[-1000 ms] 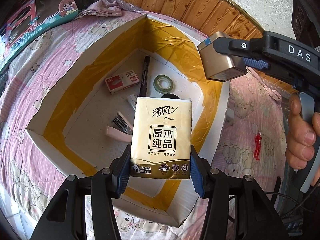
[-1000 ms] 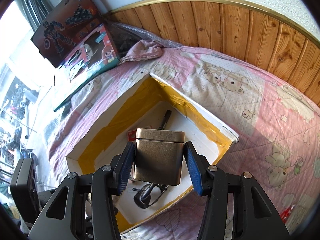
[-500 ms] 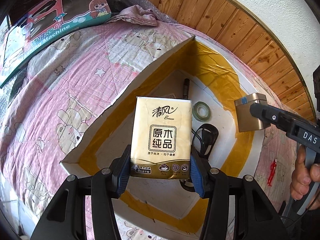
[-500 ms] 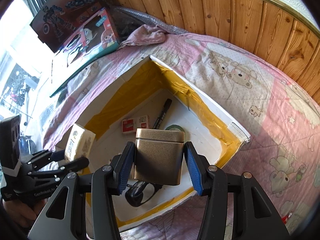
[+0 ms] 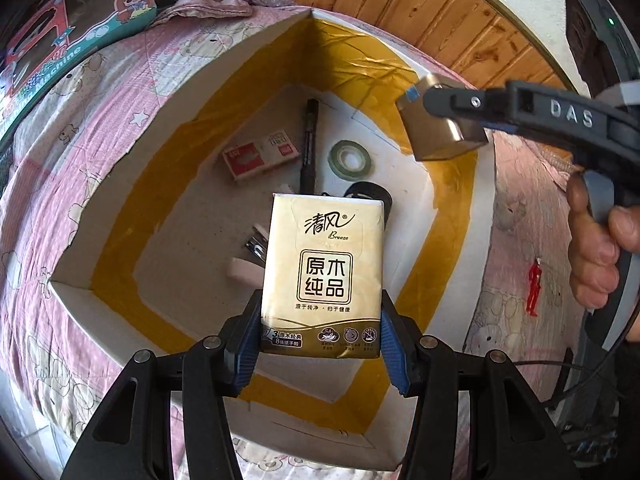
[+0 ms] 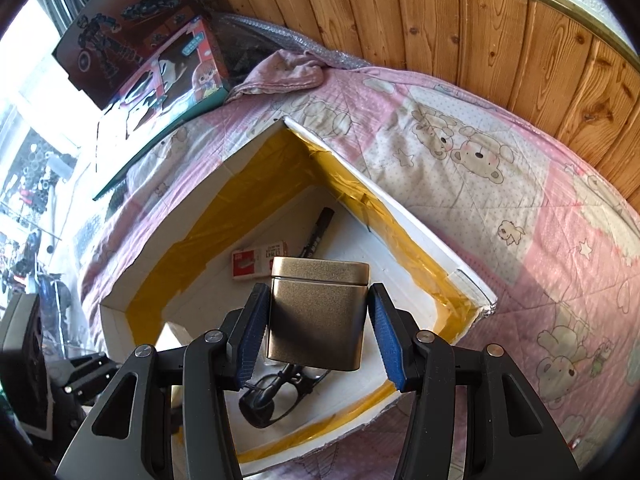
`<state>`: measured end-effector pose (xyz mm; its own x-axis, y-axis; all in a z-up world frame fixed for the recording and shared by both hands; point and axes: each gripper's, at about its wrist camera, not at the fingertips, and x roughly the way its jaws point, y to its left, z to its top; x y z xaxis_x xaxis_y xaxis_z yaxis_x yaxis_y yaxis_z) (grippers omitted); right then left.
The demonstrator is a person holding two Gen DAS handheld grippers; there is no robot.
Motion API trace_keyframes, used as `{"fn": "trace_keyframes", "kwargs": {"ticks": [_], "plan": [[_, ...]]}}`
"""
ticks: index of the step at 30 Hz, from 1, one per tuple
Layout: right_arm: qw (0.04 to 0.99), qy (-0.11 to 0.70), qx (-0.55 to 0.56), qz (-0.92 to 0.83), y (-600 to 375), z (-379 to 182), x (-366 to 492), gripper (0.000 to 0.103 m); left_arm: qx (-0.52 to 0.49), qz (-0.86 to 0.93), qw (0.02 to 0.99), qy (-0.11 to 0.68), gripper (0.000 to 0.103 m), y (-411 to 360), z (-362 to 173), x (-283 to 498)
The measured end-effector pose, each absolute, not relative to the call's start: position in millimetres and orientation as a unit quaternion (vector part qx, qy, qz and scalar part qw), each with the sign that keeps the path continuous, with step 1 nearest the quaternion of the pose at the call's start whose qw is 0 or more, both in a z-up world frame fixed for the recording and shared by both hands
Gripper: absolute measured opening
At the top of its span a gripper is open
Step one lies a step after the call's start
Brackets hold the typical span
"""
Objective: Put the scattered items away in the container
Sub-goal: 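Open left tool to drop the tissue pack while right tool drops the gold box, then move right tool to the white charger while left tool withdraws from the box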
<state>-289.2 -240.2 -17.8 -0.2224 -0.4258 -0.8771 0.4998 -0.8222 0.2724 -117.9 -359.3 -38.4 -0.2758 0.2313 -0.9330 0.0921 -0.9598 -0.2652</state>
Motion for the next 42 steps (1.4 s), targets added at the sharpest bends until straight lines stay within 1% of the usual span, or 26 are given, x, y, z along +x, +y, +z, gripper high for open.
{"fn": "trace_keyframes", "kwargs": {"ticks": [11, 18, 20, 21, 22, 24, 27, 32, 34, 40, 42], "plan": [[0.288, 0.031, 0.571, -0.768, -232, -38, -291, 0.053, -0.62, 0.778, 0.05, -0.084, 0.054, -342, -54, -114], [0.28, 0.042, 0.569, -0.772, -227, -43, -290, 0.054, -0.622, 0.777, 0.046, -0.084, 0.054, -342, -57, -118], [0.273, 0.049, 0.566, -0.776, -226, -44, -289, 0.055, -0.622, 0.777, 0.044, -0.088, 0.055, -343, -57, -119], [0.272, 0.051, 0.565, -0.777, -225, -44, -288, 0.055, -0.622, 0.776, 0.045, -0.091, 0.059, -343, -57, -119], [0.271, 0.053, 0.563, -0.779, -224, -44, -287, 0.054, -0.621, 0.777, 0.048, -0.092, 0.066, -343, -56, -120], [0.268, 0.053, 0.561, -0.781, -223, -43, -285, 0.054, -0.617, 0.781, 0.044, -0.087, 0.072, -342, -53, -120], [0.267, 0.042, 0.556, -0.786, -219, -39, -281, 0.055, -0.615, 0.782, 0.04, -0.092, 0.072, -345, -50, -119], [0.274, 0.035, 0.548, -0.789, -221, -32, -278, 0.061, -0.609, 0.786, 0.033, -0.098, 0.072, -356, -44, -113], [0.271, 0.024, 0.546, -0.793, -219, -28, -278, 0.061, -0.606, 0.788, 0.032, -0.1, 0.072, -358, -41, -111], [0.271, -0.068, 0.508, -0.815, -189, 6, -270, 0.062, -0.595, 0.796, 0.025, -0.104, 0.072, -362, -28, -101], [0.27, -0.076, 0.5, -0.819, -182, 14, -263, 0.061, -0.59, 0.8, 0.025, -0.102, 0.072, -357, -23, -99]]}}
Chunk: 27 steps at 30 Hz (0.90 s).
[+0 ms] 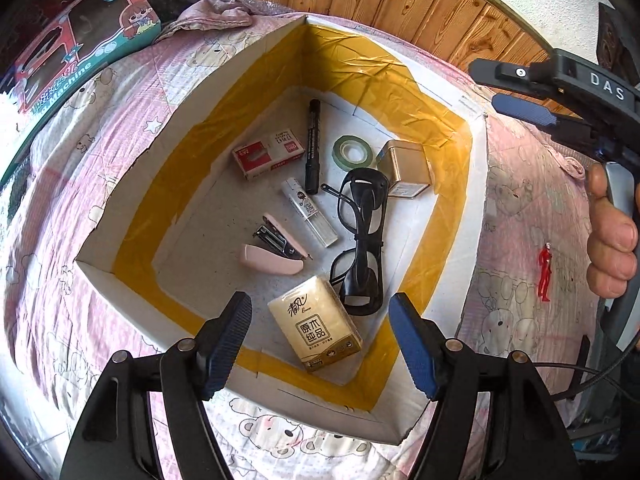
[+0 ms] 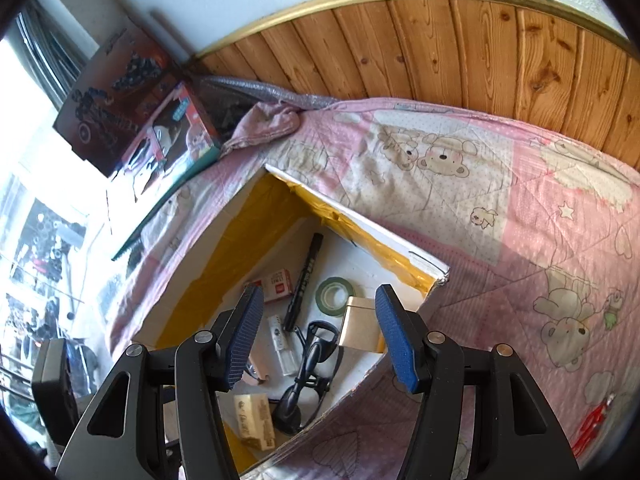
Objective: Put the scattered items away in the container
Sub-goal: 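Move right tool to the white charger while left tool withdraws from the box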
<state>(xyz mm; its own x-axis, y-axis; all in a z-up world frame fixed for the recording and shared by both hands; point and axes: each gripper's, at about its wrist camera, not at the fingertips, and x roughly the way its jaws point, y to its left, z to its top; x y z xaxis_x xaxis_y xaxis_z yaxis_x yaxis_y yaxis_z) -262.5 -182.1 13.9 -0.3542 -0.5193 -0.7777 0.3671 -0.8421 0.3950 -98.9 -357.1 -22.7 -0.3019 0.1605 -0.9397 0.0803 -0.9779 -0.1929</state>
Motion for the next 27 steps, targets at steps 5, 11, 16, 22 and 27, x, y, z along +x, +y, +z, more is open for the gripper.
{"fn": "trace_keyframes", "kwargs": {"ticks": [5, 11, 16, 22, 27], "plan": [[0.27, -0.072, 0.501, -0.819, -169, 17, -236, 0.059, -0.576, 0.812, 0.033, -0.09, 0.072, -346, -9, -101], [0.251, -0.113, 0.515, -0.812, -136, 2, -203, 0.059, -0.561, 0.823, 0.04, -0.074, 0.072, -333, 8, -99], [0.225, -0.143, 0.524, -0.809, -105, -11, -175, 0.059, -0.551, 0.83, 0.072, -0.05, 0.072, -305, 23, -94], [0.189, -0.173, 0.523, -0.813, -64, -19, -151, 0.056, -0.547, 0.828, 0.124, -0.016, 0.072, -254, 31, -94], [0.148, -0.203, 0.518, -0.818, -25, -27, -137, 0.055, -0.545, 0.822, 0.166, 0.013, 0.072, -209, 31, -100]]}}
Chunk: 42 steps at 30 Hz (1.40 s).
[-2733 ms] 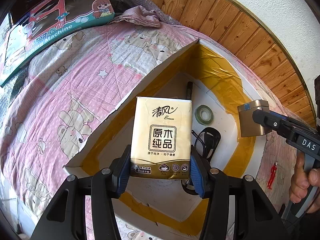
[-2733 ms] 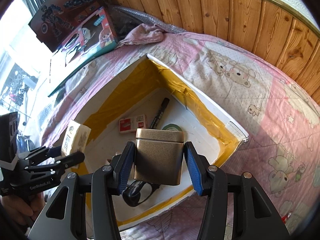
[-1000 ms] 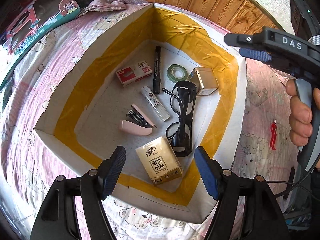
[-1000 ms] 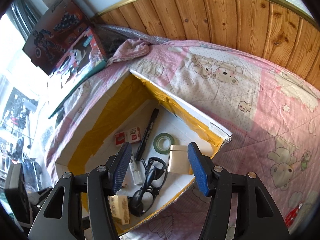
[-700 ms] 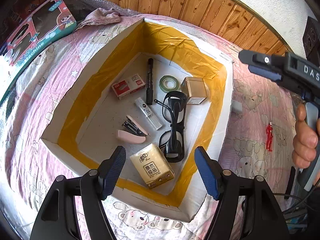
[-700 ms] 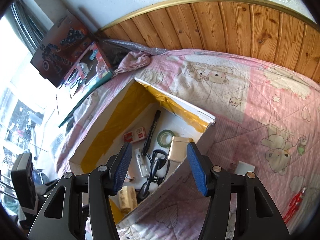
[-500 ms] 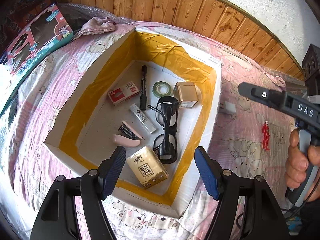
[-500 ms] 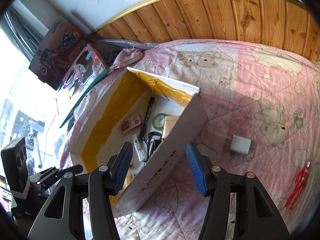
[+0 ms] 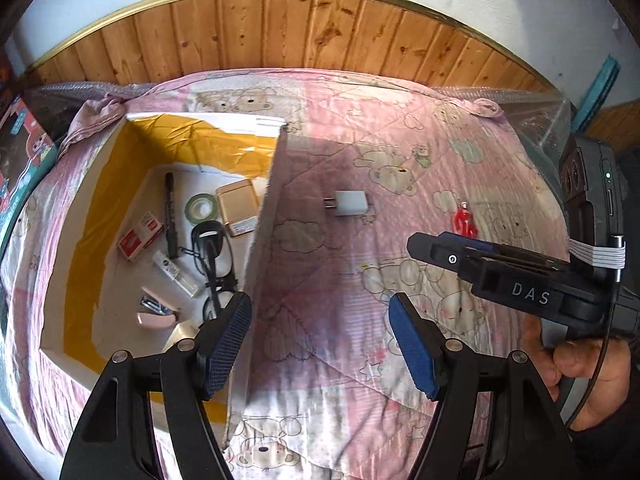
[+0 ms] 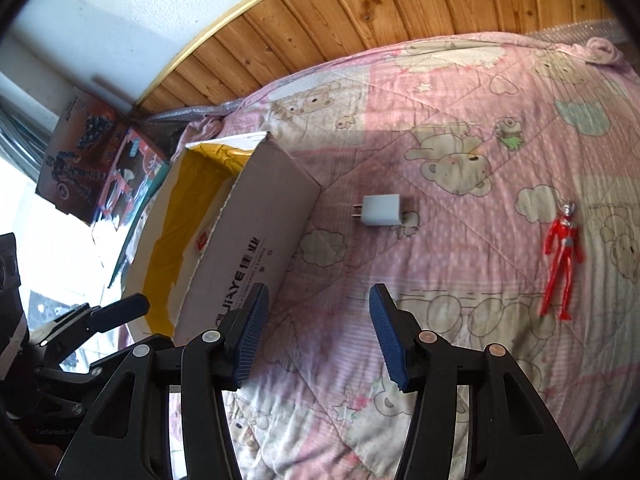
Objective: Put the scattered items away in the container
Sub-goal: 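Move right tool to the white charger while left tool withdraws from the box, then grasp the white charger plug with the right tool, then grasp the red toy figure with left tool while right tool holds the charger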
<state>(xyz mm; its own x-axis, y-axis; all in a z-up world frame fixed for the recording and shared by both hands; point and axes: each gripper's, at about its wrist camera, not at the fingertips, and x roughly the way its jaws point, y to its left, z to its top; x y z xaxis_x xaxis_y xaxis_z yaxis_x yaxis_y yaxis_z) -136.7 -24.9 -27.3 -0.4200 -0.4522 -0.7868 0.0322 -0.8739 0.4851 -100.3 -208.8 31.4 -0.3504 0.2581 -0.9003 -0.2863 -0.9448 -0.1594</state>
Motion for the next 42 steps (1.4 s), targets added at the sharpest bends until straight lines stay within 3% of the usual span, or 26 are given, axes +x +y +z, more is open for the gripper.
{"fn": "trace_keyframes", "kwargs": {"ticks": [8, 13, 17, 23, 28, 30, 36, 42], "plan": [[0.059, -0.255, 0.511, -0.819, 47, -44, -128, 0.055, -0.556, 0.806, 0.2, 0.021, 0.072, -154, 6, -138], [0.101, -0.218, 0.511, -0.826, 39, -43, -165, 0.055, -0.586, 0.787, 0.192, -0.021, 0.072, -149, -17, -155], [0.185, -0.109, 0.514, -0.831, -6, -49, -208, 0.055, -0.599, 0.78, 0.181, -0.024, 0.072, -153, -23, -149], [0.283, 0.126, 0.518, -0.798, -74, -86, -244, 0.055, -0.622, 0.762, 0.177, -0.024, 0.072, -164, -35, -139], [0.303, 0.254, 0.5, -0.77, -108, -130, -253, 0.055, -0.638, 0.751, 0.17, -0.035, 0.072, -166, -48, -146], [0.3, 0.231, 0.51, -0.772, -104, -139, -257, 0.05, -0.64, 0.748, 0.171, -0.034, 0.072, -163, -51, -151], [0.262, -0.016, 0.55, -0.793, -29, -125, -260, 0.05, -0.641, 0.745, 0.181, -0.033, 0.072, -151, -57, -169], [0.148, -0.165, 0.528, -0.82, 80, -94, -205, 0.05, -0.645, 0.729, 0.229, -0.019, 0.072, -98, -68, -183]]}}
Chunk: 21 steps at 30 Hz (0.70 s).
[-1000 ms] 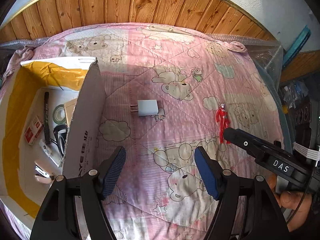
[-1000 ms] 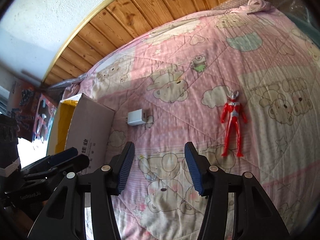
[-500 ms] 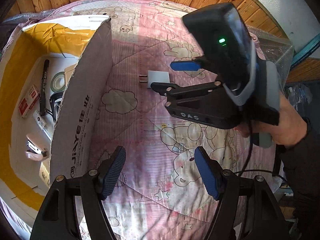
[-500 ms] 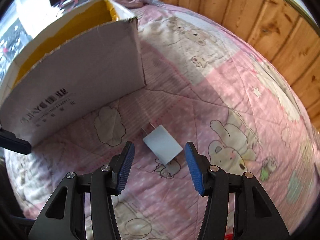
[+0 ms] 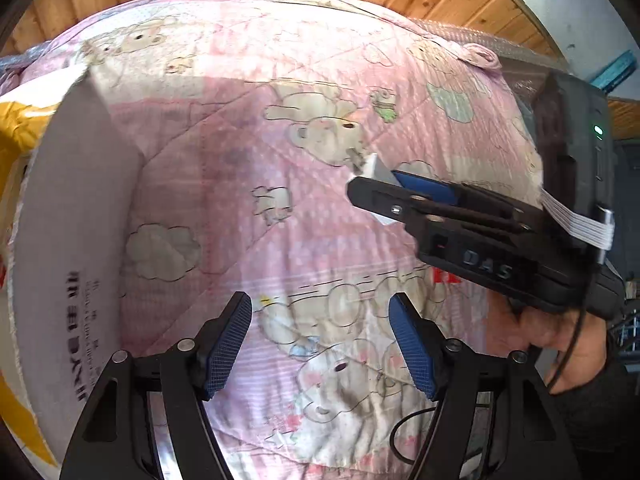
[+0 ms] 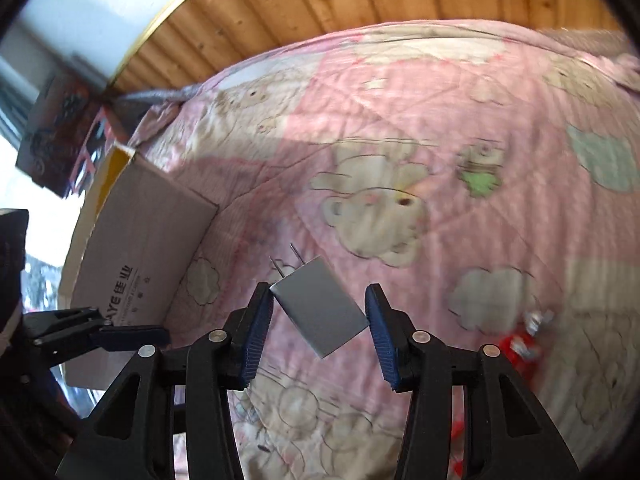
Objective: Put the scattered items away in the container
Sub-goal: 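Grasp the red toy figure with left tool while right tool holds the charger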
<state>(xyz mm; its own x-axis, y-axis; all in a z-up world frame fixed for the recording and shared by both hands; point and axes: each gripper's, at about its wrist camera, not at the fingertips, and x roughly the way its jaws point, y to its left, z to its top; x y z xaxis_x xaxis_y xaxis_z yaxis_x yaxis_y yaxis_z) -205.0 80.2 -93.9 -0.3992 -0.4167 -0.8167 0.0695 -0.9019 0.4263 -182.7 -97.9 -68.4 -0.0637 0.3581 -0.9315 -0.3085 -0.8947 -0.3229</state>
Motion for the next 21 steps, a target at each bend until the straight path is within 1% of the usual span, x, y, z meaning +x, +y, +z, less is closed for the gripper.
{"fn": "trace_keyframes", "kwargs": {"ticks": [4, 6, 8, 12, 14, 15, 16, 17, 21], "plan": [[0.019, -0.213, 0.525, -0.824, 161, -95, -158, 0.05, -0.639, 0.716, 0.28, 0.015, 0.072, -36, -76, -180], [-0.031, -0.24, 0.529, -0.813, 196, -102, -134, 0.05, -0.633, 0.712, 0.3, 0.037, 0.072, -5, -83, -180], [-0.065, -0.261, 0.533, -0.803, 220, -110, -114, 0.05, -0.63, 0.71, 0.312, 0.052, 0.072, 22, -93, -182], [-0.092, -0.294, 0.529, -0.791, 245, -124, -89, 0.05, -0.616, 0.712, 0.327, 0.076, 0.072, 65, -115, -187], [-0.095, -0.307, 0.524, -0.789, 249, -129, -82, 0.05, -0.616, 0.716, 0.315, 0.098, 0.061, 76, -134, -191], [-0.095, -0.311, 0.521, -0.789, 247, -131, -82, 0.05, -0.593, 0.734, 0.315, 0.102, 0.058, 79, -133, -189], [-0.095, -0.312, 0.517, -0.791, 245, -131, -82, 0.05, -0.58, 0.743, 0.314, 0.116, 0.049, 82, -132, -187], [-0.096, -0.311, 0.513, -0.794, 245, -130, -81, 0.05, -0.575, 0.745, 0.314, 0.127, 0.049, 83, -131, -186], [-0.095, -0.313, 0.498, -0.803, 240, -124, -79, 0.05, -0.584, 0.741, 0.314, 0.11, 0.048, 71, -127, -186]]}}
